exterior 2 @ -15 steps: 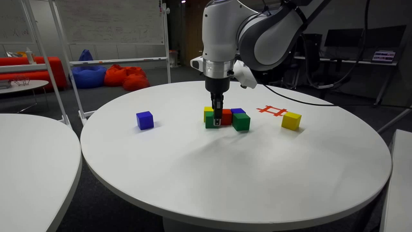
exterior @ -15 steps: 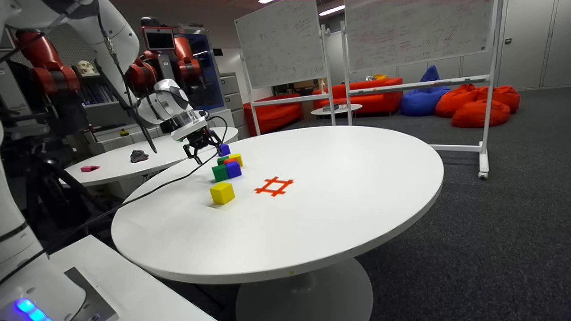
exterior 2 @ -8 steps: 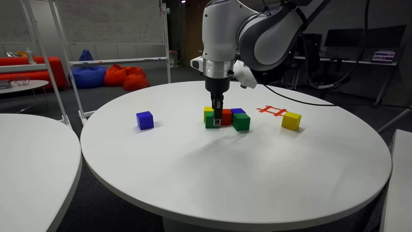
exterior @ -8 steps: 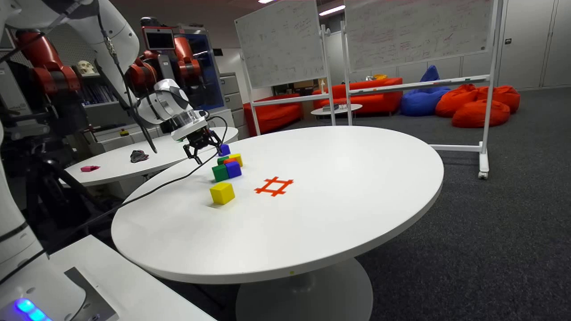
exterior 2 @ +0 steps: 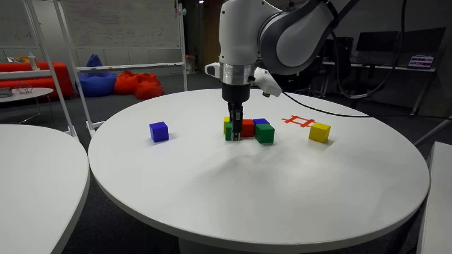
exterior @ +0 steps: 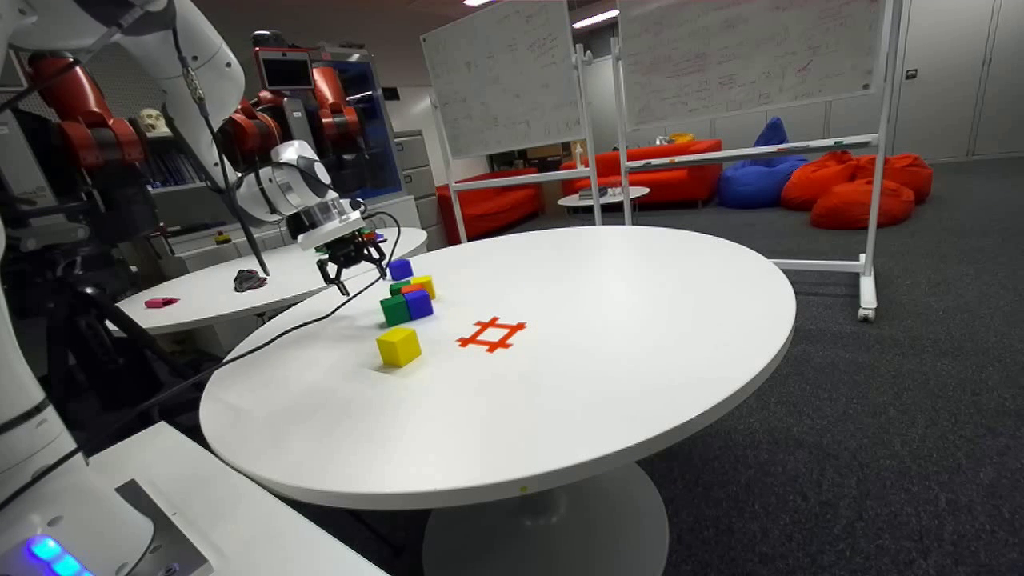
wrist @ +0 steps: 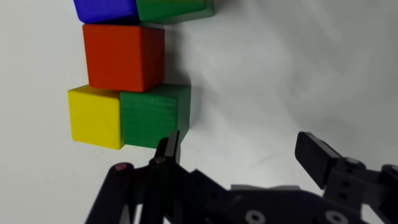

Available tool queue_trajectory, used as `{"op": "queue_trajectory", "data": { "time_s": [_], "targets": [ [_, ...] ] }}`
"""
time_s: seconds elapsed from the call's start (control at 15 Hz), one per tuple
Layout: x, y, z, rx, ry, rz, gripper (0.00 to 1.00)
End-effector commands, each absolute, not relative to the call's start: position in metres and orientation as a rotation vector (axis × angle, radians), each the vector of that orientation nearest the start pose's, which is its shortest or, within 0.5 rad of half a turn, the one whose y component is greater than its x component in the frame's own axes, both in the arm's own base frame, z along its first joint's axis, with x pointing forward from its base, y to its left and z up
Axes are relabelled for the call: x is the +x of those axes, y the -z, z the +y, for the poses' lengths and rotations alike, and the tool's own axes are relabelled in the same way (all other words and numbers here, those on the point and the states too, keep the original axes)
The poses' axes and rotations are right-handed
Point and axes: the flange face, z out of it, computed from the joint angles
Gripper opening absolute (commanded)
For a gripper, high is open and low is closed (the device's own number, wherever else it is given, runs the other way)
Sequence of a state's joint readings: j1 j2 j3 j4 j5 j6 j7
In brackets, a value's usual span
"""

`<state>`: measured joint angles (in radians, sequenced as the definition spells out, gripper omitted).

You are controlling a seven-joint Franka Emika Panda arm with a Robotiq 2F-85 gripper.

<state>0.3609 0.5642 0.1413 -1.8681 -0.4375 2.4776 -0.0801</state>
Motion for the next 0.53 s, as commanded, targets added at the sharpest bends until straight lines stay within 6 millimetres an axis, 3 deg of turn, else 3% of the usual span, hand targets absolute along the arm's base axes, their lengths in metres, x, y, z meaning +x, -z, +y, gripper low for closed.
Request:
{"op": "queue_trajectory", "data": {
  "time_s": [0.0, 0.47],
  "targets": [
    [0.559, -0.234, 0.295, -2.901, 0.204, -1.457, 1.0],
    [0.545, -0.252, 0.27, -2.786, 0.347, -1.422, 1.0]
  ]
}}
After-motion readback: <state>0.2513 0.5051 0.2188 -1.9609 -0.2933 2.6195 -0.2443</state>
